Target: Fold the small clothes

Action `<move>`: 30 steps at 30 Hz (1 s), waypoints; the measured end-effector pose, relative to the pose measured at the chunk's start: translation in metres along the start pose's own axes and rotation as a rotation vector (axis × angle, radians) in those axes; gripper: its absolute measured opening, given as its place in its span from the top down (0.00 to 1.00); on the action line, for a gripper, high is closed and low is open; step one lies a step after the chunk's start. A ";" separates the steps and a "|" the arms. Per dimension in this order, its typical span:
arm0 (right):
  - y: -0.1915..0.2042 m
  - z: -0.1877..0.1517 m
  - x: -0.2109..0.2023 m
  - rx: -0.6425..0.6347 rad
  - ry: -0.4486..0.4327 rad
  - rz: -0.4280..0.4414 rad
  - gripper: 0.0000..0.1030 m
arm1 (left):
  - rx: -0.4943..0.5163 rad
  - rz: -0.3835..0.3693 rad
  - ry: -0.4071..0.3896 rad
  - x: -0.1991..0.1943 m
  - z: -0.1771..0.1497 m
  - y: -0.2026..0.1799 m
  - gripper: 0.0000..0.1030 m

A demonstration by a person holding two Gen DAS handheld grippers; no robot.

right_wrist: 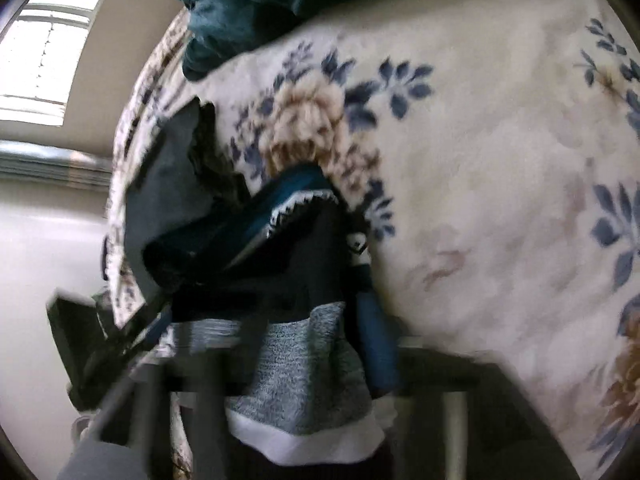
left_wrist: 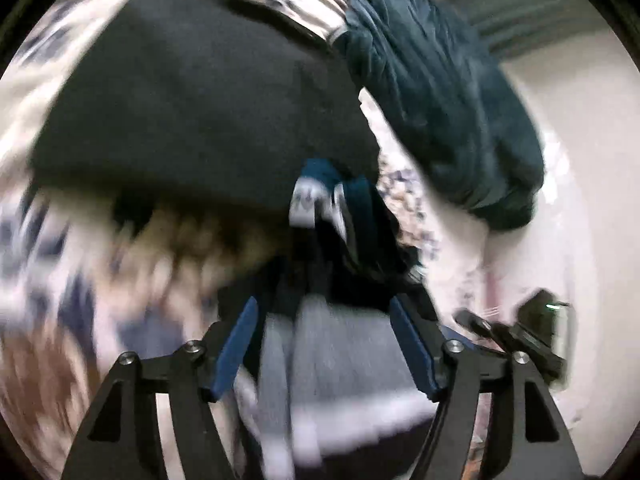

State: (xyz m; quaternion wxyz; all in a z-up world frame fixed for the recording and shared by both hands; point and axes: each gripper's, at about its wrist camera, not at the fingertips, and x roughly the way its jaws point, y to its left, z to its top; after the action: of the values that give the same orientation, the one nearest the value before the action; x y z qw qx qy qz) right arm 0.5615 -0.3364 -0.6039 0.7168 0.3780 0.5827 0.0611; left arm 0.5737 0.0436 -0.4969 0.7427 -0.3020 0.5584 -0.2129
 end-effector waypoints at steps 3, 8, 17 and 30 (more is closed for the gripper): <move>-0.018 0.007 0.002 0.008 0.063 0.042 0.34 | -0.113 -0.099 0.009 -0.026 -0.054 0.017 0.27; -0.034 0.015 0.029 -0.033 0.218 0.077 0.33 | -0.336 -0.191 -0.011 -0.022 -0.149 0.036 0.23; -0.028 0.041 0.080 -0.117 0.416 0.165 0.30 | -0.482 -0.217 -0.214 -0.057 -0.183 0.043 0.22; -0.022 0.057 0.097 -0.135 0.498 0.202 0.17 | -0.557 -0.156 -0.136 0.006 -0.184 0.062 0.22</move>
State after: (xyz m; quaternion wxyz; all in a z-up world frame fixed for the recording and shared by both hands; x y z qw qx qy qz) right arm 0.6351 -0.3273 -0.6918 0.5654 0.3589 0.6950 0.2617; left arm 0.3977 0.0455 -0.5792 0.6484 -0.5499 0.5192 -0.0870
